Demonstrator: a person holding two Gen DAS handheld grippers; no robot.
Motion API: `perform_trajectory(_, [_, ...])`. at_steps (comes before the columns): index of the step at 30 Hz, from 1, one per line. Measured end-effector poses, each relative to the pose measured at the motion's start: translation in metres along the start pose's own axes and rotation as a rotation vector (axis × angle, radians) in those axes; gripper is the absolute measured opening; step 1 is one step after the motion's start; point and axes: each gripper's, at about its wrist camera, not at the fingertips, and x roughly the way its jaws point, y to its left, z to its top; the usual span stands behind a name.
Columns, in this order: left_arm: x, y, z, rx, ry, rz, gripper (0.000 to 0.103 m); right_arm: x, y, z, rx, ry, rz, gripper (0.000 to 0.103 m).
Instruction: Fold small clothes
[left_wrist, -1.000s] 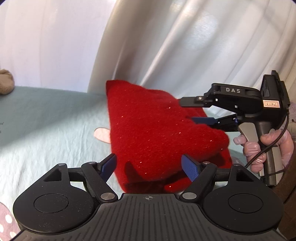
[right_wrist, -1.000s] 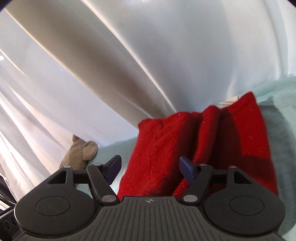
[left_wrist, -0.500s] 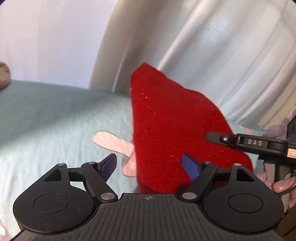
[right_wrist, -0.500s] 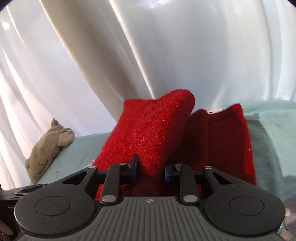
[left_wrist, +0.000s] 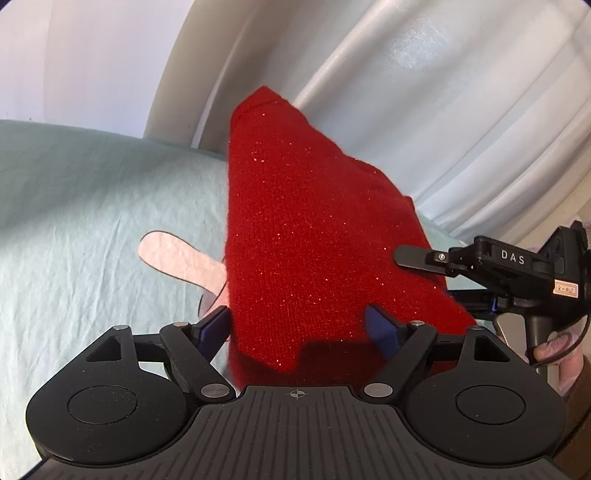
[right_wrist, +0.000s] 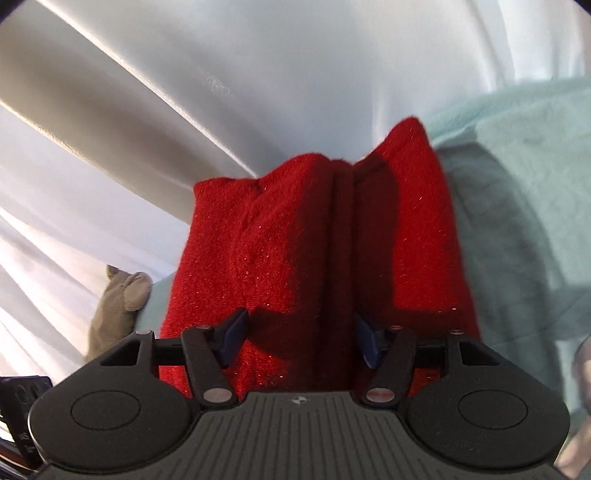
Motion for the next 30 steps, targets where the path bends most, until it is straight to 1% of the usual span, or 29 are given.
perform_trajectory(1, [0.000, -0.002, 0.000, 0.007, -0.003, 0.007, 0.086, 0.004, -0.002, 0.002, 0.010, 0.012, 0.020, 0.070])
perform_trajectory(2, [0.000, -0.004, -0.001, 0.017, -0.006, 0.013, 0.086, 0.008, -0.002, 0.003, 0.013, 0.017, 0.046, 0.079])
perform_trajectory(4, [-0.005, -0.009, -0.002, 0.036, -0.012, 0.028, 0.087, 0.012, 0.002, 0.005, 0.009, 0.025, 0.079, 0.085])
perform_trajectory(5, [-0.006, -0.010, -0.002, 0.042, -0.016, 0.039, 0.088, 0.013, 0.006, 0.004, -0.003, 0.024, 0.076, 0.082])
perform_trajectory(6, [-0.007, -0.011, -0.002, 0.047, -0.021, 0.050, 0.089, 0.013, 0.012, 0.004, -0.029, 0.023, 0.064, 0.078])
perform_trajectory(7, [-0.007, -0.012, -0.003, 0.055, -0.028, 0.065, 0.089, 0.012, 0.018, 0.002, -0.063, 0.019, 0.050, 0.062])
perform_trajectory(8, [-0.008, -0.012, -0.003, 0.062, -0.035, 0.078, 0.089, 0.011, 0.023, -0.001, -0.090, 0.013, 0.033, 0.049])
perform_trajectory(9, [-0.011, -0.013, -0.003, 0.069, -0.040, 0.088, 0.089, 0.009, 0.027, -0.002, -0.110, -0.003, 0.018, 0.043])
perform_trajectory(10, [-0.012, -0.013, -0.004, 0.070, -0.041, 0.091, 0.089, 0.007, 0.028, -0.003, -0.123, -0.018, 0.021, 0.037])
perform_trajectory(13, [-0.015, -0.013, -0.006, 0.078, -0.051, 0.102, 0.089, 0.004, 0.030, -0.004, -0.132, -0.028, 0.023, 0.037])
perform_trajectory(14, [-0.015, -0.013, -0.006, 0.081, -0.054, 0.106, 0.089, 0.004, 0.030, -0.005, -0.134, -0.026, 0.024, 0.042])
perform_trajectory(15, [-0.015, -0.013, -0.006, 0.080, -0.054, 0.107, 0.089, 0.006, 0.030, -0.005, -0.129, -0.020, 0.028, 0.045])
perform_trajectory(16, [-0.016, -0.012, -0.006, 0.077, -0.053, 0.104, 0.089, 0.009, 0.030, -0.004, -0.121, -0.003, 0.045, 0.052])
perform_trajectory(17, [-0.016, -0.012, -0.007, 0.075, -0.053, 0.102, 0.089, 0.012, 0.029, -0.003, -0.109, 0.011, 0.065, 0.056])
perform_trajectory(18, [-0.017, -0.012, -0.008, 0.076, -0.055, 0.107, 0.089, 0.014, 0.029, -0.004, -0.098, 0.013, 0.065, 0.055])
perform_trajectory(19, [-0.021, -0.012, -0.009, 0.077, -0.060, 0.118, 0.089, 0.015, 0.030, -0.005, -0.100, 0.011, 0.052, 0.050])
perform_trajectory(20, [-0.025, -0.013, -0.011, 0.081, -0.066, 0.124, 0.089, 0.012, 0.035, -0.006, -0.127, -0.003, 0.024, 0.034])
perform_trajectory(22, [-0.038, -0.016, -0.017, 0.101, -0.078, 0.128, 0.089, 0.005, 0.050, -0.009, -0.217, -0.046, -0.030, 0.032])
perform_trajectory(24, [-0.052, -0.021, -0.029, 0.132, -0.082, 0.119, 0.089, -0.007, 0.074, -0.015, -0.356, -0.106, -0.095, 0.030])
perform_trajectory(26, [-0.058, -0.027, -0.040, 0.174, -0.061, 0.092, 0.089, -0.018, 0.091, -0.019, -0.463, -0.156, -0.131, 0.030])
perform_trajectory(27, [-0.058, -0.031, -0.045, 0.200, -0.048, 0.086, 0.089, -0.022, 0.098, -0.020, -0.497, -0.181, -0.148, 0.030])
perform_trajectory(29, [-0.048, -0.038, -0.050, 0.240, -0.037, 0.129, 0.088, -0.032, 0.106, -0.021, -0.538, -0.223, -0.172, 0.030])
perform_trajectory(30, [-0.041, -0.040, -0.051, 0.244, -0.030, 0.161, 0.085, -0.037, 0.108, -0.020, -0.549, -0.241, -0.174, 0.030])
